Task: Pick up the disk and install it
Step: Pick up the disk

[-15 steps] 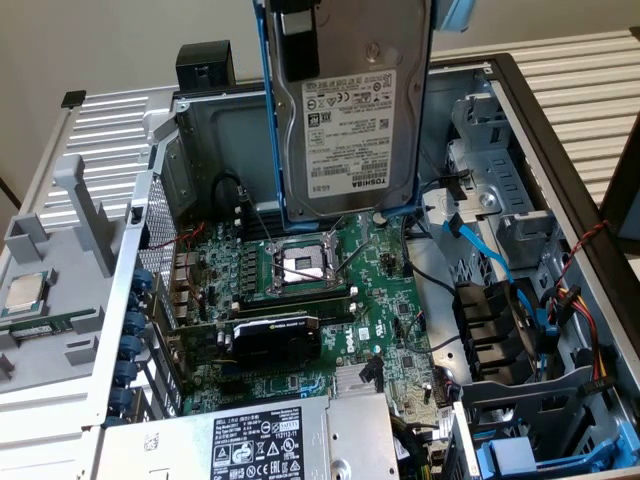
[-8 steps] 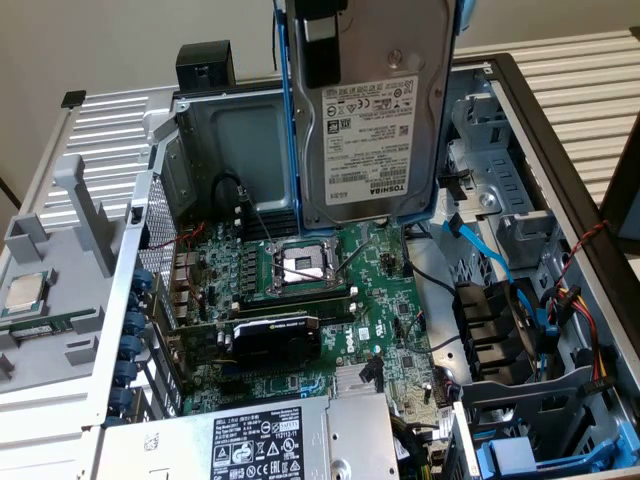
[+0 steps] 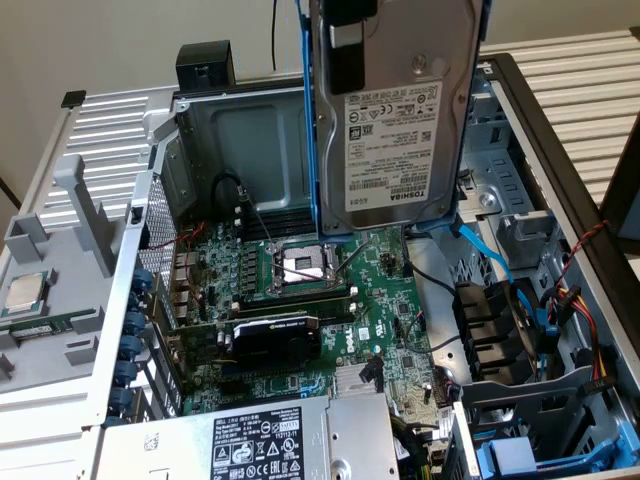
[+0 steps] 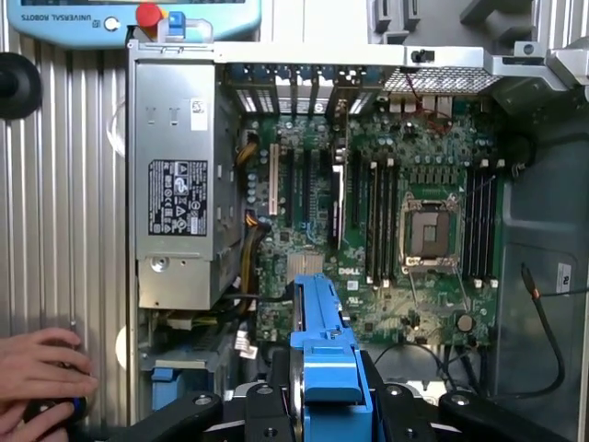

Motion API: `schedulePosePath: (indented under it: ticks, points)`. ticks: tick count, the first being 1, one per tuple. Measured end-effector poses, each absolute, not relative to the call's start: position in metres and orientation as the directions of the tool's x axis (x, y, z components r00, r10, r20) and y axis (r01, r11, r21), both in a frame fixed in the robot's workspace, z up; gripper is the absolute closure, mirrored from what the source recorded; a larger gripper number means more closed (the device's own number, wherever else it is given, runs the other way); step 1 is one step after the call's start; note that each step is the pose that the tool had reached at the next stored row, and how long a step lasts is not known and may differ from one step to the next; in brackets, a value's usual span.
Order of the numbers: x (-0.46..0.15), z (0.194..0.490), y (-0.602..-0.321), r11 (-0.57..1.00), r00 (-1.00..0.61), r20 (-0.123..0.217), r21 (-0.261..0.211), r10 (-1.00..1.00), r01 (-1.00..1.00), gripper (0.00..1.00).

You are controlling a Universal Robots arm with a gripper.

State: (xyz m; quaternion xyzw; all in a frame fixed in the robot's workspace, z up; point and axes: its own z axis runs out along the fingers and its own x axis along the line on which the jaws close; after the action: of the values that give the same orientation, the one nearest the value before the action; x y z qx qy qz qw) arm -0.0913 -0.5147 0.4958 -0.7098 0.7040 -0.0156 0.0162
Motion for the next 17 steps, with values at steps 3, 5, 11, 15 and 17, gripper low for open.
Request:
schedulePosePath:
  ticks: [3, 5, 11, 15, 17]
  points:
    - [-0.083, 0.496, -0.515, -0.008, 0.008, -0.001, -0.045, -1.0, -0.999, 0.63]
    - [-0.076, 0.496, -0.516, -0.008, 0.008, -0.001, -0.045, -1.0, -0.999, 0.63]
    - [-0.056, 0.496, -0.516, -0.008, 0.008, -0.001, -0.045, -1.0, -0.999, 0.63]
    - [-0.049, 0.496, -0.516, -0.008, 0.008, -0.001, -0.045, -1.0, -0.999, 0.63]
    - [-0.049, 0.496, -0.516, -0.008, 0.008, -0.001, -0.045, -1.0, -0.999, 0.63]
